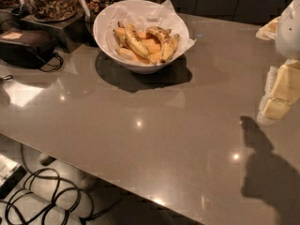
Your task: Pick banana from white bowl
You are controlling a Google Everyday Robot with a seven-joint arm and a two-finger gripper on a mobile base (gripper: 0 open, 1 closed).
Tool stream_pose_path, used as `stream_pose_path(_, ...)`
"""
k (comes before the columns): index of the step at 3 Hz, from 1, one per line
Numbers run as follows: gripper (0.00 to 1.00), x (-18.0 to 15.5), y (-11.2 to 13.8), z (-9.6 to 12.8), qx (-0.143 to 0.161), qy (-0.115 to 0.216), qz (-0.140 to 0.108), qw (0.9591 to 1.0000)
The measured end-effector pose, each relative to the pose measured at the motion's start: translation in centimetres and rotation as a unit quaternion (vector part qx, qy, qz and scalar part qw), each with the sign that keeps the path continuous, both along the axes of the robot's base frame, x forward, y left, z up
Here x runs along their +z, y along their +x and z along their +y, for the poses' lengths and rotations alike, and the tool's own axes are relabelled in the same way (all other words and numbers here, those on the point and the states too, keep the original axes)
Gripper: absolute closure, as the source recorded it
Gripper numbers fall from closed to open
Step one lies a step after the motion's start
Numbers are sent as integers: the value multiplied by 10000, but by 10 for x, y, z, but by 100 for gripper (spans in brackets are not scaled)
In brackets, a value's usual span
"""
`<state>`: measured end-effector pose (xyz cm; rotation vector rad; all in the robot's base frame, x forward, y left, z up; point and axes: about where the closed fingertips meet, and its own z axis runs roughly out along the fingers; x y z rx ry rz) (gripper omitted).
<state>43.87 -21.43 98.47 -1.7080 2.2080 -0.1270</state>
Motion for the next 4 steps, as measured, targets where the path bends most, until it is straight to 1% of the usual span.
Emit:
stream_pose_path(1, 0, 0, 0, 0, 0, 1, 0, 10000)
stream_pose_path(2, 0, 17, 28, 18, -6, 26, 68, 10000)
stream_pose_path(3, 0, 20, 30, 21, 15, 45, -2, 10000)
stream_pose_path(4, 0, 20, 34, 24, -5, 175, -111, 9998)
